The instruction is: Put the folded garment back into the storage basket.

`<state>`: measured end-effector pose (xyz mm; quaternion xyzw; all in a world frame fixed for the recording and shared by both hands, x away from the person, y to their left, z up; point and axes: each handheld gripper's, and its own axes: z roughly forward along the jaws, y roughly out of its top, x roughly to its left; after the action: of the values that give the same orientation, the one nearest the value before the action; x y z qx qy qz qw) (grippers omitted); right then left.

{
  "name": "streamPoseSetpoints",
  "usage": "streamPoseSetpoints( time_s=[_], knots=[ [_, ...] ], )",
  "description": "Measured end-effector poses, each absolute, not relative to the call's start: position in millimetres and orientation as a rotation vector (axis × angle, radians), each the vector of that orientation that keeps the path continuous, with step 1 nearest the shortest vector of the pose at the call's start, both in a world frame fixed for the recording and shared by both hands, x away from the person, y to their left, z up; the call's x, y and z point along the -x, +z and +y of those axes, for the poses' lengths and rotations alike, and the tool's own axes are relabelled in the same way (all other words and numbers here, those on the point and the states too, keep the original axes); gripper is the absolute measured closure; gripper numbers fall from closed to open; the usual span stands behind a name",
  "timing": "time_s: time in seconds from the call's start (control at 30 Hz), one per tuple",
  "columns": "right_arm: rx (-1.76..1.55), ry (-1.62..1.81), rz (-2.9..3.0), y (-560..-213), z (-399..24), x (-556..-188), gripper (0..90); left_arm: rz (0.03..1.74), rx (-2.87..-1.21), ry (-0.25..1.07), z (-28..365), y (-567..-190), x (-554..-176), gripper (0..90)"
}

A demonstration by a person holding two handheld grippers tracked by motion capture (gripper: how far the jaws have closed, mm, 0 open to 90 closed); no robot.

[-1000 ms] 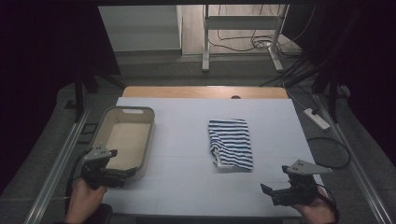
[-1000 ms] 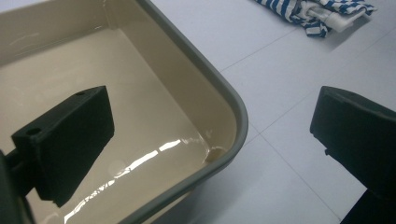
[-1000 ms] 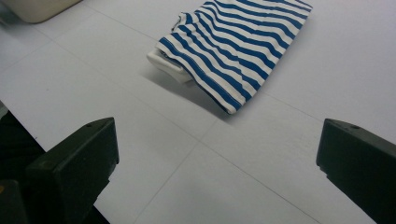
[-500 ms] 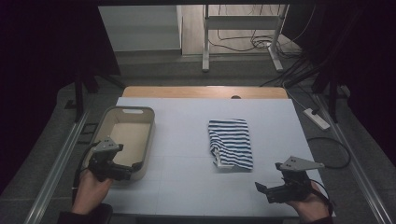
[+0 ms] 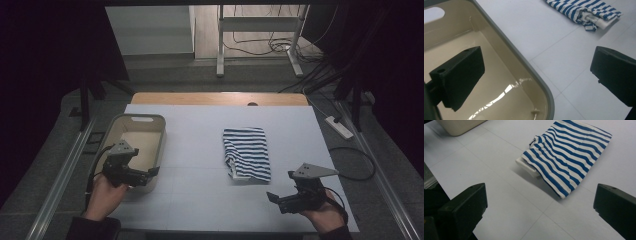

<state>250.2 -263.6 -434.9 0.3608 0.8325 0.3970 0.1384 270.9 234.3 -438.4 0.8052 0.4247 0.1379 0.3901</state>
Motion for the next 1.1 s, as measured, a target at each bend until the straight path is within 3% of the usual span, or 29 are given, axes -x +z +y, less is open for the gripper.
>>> streamPoseSetpoints(
  time_s=[1.1],
  knots=[
    [-1.034,1.123,2.449,-443.5,-248.2,-272.3,0.0,1.052,-2.07,0.31,189.7,-435.1,-323.7,0.0]
  ],
)
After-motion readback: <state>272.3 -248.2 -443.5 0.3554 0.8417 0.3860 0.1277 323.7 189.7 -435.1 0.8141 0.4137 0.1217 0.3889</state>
